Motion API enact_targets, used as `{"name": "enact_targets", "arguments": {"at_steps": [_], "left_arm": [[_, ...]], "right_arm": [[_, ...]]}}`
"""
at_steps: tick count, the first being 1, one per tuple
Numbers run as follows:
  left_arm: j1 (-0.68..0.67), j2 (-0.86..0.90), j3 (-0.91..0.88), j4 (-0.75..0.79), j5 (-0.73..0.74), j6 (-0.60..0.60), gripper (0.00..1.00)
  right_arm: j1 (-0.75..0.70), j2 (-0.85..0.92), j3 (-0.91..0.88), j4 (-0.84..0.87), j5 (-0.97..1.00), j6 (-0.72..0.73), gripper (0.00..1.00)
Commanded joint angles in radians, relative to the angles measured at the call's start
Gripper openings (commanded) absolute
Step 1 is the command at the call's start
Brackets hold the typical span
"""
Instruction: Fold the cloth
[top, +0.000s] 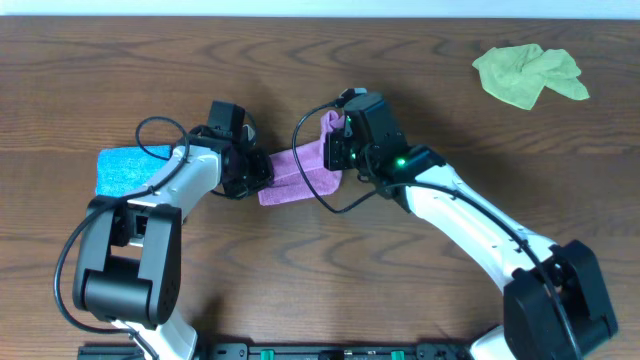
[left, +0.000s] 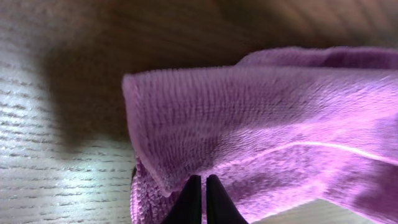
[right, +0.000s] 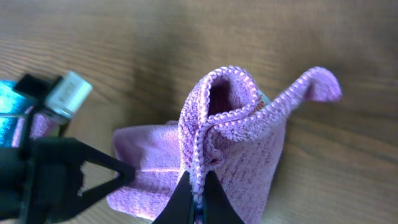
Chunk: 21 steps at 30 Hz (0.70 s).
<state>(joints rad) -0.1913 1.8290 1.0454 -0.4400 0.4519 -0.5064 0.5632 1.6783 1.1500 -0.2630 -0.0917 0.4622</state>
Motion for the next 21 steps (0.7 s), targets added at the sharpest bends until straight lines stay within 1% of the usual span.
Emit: {"name": "enact_targets", "arguments": {"at_steps": [1,8,21], "left_arm": [[0.0,-0.008,-0.024,0.018,-0.035,-0.026,0.06],[0.0,-0.008,-0.059,0.06,-0.037,-0.037,0.06],[0.0,-0.008,-0.06,0.092,-0.028,-0.04,0.06]], "right_arm": [[0.026,0.002,0.036,-0.003,0.01,-0.03,0.01],[0.078,0.002,0.041,-0.003,0.01,-0.03,0.01],[0.157,0.008,0.041,0.014,0.036,-0.021,0.01]]}}
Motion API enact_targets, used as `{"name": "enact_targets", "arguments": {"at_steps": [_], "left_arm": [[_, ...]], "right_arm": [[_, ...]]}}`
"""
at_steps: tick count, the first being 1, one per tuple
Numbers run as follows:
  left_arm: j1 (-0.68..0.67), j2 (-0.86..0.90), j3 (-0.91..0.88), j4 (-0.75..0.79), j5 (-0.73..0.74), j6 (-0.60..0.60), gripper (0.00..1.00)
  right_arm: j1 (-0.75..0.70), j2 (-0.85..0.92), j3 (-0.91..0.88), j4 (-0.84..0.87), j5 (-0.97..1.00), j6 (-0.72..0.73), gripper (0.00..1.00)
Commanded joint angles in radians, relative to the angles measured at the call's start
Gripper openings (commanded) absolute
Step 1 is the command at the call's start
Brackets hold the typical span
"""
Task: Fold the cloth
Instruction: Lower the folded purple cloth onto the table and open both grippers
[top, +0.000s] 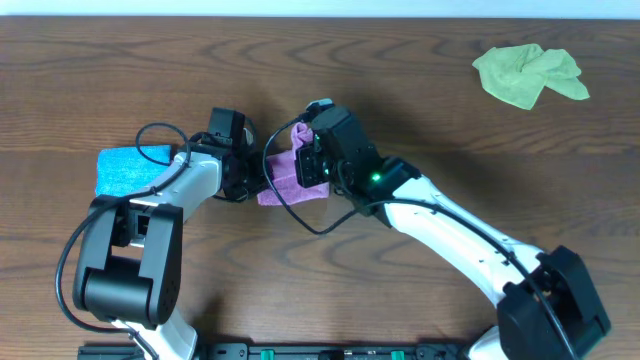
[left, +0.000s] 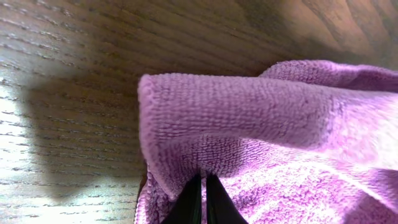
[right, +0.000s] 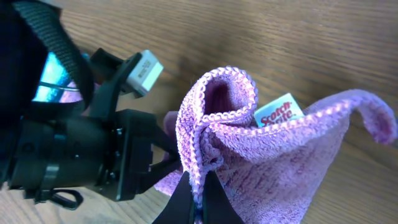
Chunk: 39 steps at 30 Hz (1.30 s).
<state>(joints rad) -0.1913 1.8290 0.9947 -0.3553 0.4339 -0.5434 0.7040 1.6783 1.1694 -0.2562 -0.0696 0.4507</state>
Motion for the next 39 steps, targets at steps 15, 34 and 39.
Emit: {"name": "enact_targets", "arguments": {"at_steps": [15,34,39], "left_arm": [[0.015,-0.082,-0.002,0.054,0.034,0.05,0.06],[0.167,-0.295,-0.002,-0.011,0.03,0.099,0.06],[0.168,-0.307,-0.002,-0.042,0.027,0.119,0.06]], "right_arm": [[0.045,0.068,0.021,0.032,0.009,0.021,0.01],[0.085,0.141,0.023,0.089,-0.011,0.024,0.01],[0.097,0.166,0.027,0.101,-0.014,0.024,0.01]]}}
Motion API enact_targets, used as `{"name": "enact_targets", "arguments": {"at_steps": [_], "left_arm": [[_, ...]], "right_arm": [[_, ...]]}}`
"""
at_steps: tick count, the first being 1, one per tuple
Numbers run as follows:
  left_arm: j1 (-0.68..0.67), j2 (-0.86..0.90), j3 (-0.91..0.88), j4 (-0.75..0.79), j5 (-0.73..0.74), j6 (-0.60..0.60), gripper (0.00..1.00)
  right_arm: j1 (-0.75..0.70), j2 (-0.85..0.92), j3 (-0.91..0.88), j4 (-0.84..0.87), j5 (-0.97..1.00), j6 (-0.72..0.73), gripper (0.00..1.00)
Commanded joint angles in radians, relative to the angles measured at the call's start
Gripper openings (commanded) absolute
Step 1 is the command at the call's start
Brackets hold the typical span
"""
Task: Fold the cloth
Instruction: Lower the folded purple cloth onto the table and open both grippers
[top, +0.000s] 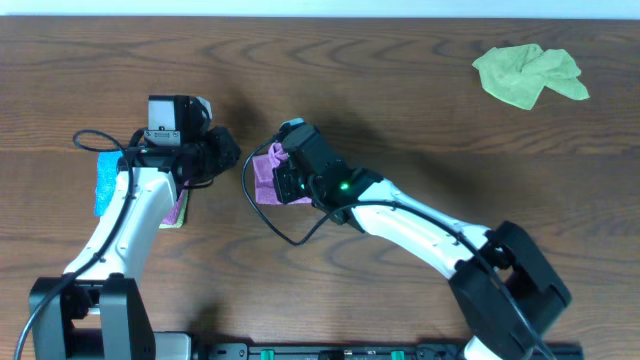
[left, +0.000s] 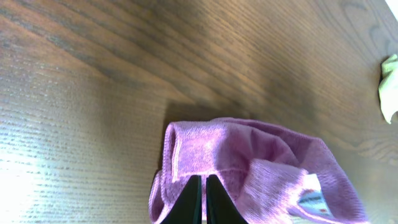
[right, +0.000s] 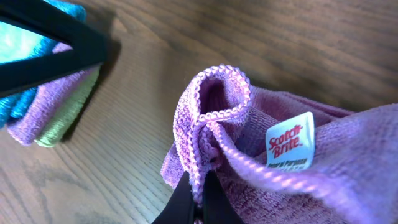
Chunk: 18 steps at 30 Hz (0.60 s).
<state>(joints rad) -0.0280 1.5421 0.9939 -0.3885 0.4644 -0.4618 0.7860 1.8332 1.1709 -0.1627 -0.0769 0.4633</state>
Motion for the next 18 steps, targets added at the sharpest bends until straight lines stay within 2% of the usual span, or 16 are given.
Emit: {"name": "enact_targets", "arguments": {"at_steps": [1,18], "left_arm": [[0.005,-0.023,-0.001,-0.012,-0.004,0.04,0.06],[0.082,-0.092,-0.001,-0.108,-0.045,0.089,0.06]], "right_arm": [[0.017,0.014,0.026,0.014,-0.008,0.011,0.01],[0.056,0.07,0.058,0.07,-0.019,0.03,0.01]]}}
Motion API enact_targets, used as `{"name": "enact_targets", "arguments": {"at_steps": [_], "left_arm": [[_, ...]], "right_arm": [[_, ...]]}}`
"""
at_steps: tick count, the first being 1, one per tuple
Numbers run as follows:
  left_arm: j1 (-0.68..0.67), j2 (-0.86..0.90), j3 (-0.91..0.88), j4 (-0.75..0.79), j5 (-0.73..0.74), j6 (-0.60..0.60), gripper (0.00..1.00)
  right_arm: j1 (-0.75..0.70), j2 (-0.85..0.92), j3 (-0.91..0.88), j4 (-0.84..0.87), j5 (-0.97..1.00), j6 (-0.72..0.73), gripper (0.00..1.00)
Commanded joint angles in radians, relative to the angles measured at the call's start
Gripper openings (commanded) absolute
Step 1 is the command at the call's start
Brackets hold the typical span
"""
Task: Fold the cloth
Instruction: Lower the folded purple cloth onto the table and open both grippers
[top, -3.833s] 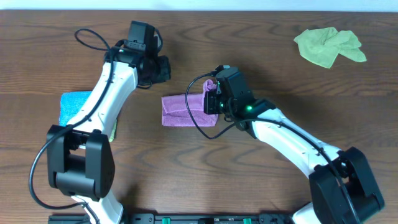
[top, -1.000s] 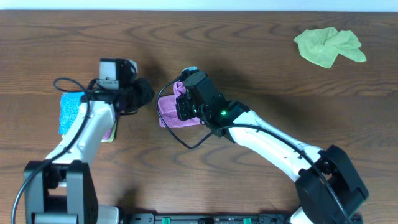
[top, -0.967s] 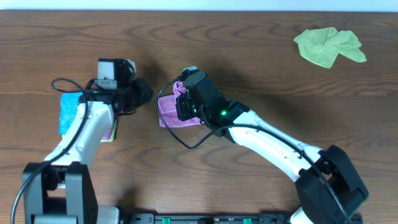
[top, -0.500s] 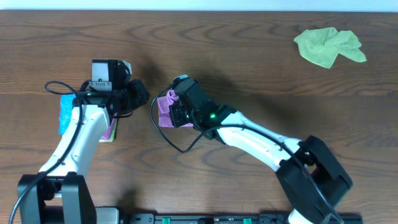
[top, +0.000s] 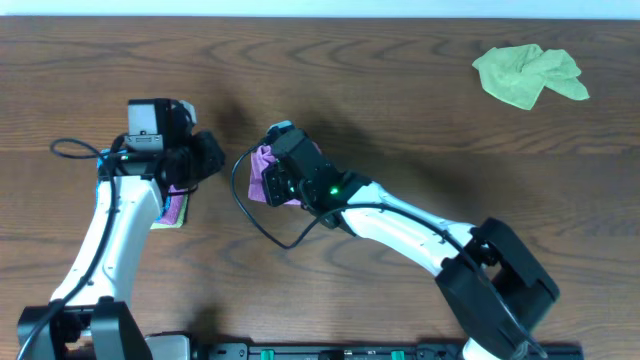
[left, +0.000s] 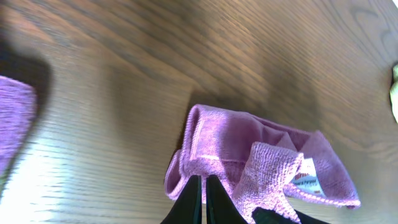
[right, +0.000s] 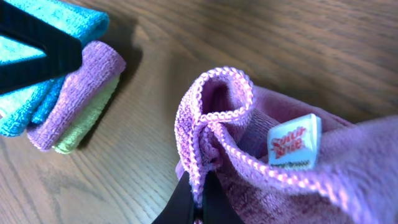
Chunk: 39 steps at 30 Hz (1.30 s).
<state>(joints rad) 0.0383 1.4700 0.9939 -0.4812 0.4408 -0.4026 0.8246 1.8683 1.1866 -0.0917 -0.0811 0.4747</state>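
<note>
The purple cloth (top: 261, 170) lies bunched on the table left of centre, its white label (right: 291, 142) showing. My right gripper (right: 198, 200) is shut on a doubled, stitched hem of the cloth (right: 214, 118), holding that loop upright. Seen from overhead, the right gripper (top: 272, 183) sits right over the cloth. My left gripper (top: 212, 157) hangs to the left of the cloth, apart from it. Its fingers (left: 194, 193) are shut with nothing between them, and the cloth (left: 249, 152) lies just ahead of them.
A stack of folded cloths (right: 65, 102), blue, purple and green, lies under the left arm, with its edge (top: 176, 211) showing from overhead. A crumpled green cloth (top: 528, 74) sits at the far right back. The wooden table (top: 400, 310) spreads all round.
My right gripper, still shut on the cloth, has moved it a little further left toward the folded stack. The left arm has drawn back to the left, its gripper still shut and empty.
At first both grippers held the purple cloth, the left at its left edge and the right on a raised corner at its right. Then the right corner stood over by the left gripper. Later the left had let go and sat above the stack; the right still holds the bunched cloth.
</note>
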Motion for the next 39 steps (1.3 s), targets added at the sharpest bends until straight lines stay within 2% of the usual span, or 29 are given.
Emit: {"name": "enact_targets", "arguments": {"at_steps": [1,8,18,20,23,24,25,26,27,39], "left_arm": [[0.02,-0.022,-0.001,-0.024,-0.022,0.032,0.06],[0.04,-0.042,-0.001,-0.062,-0.026,0.048,0.06],[0.069,-0.111,-0.001,-0.095,-0.026,0.06,0.06],[0.069,-0.114,-0.001,-0.1,-0.025,0.06,0.06],[0.069,-0.117,-0.001,-0.11,-0.026,0.06,0.06],[0.069,-0.119,-0.001,-0.114,-0.026,0.06,0.06],[0.069,-0.12,-0.001,-0.117,-0.026,0.06,0.06],[0.069,-0.12,-0.001,-0.118,-0.026,0.06,0.06],[0.069,-0.121,-0.001,-0.119,-0.026,0.06,0.06],[0.069,-0.164,-0.001,-0.121,-0.026,0.059,0.06]], "right_arm": [[0.02,0.052,0.059,-0.005,-0.021,0.018,0.01],[0.027,0.136,0.144,-0.029,-0.032,0.007,0.01],[0.027,0.191,0.153,0.0,-0.019,-0.005,0.01],[0.027,0.193,0.153,0.009,-0.004,-0.005,0.11],[0.027,0.193,0.153,0.031,0.007,-0.021,0.35],[0.026,0.193,0.153,0.038,0.006,-0.02,0.46],[0.025,0.193,0.153,0.044,0.006,-0.02,0.65],[0.025,0.193,0.153,0.047,0.006,-0.02,0.92],[0.025,0.193,0.154,0.047,0.003,-0.02,0.99],[0.0,0.036,0.168,0.006,0.005,-0.021,0.99]]}}
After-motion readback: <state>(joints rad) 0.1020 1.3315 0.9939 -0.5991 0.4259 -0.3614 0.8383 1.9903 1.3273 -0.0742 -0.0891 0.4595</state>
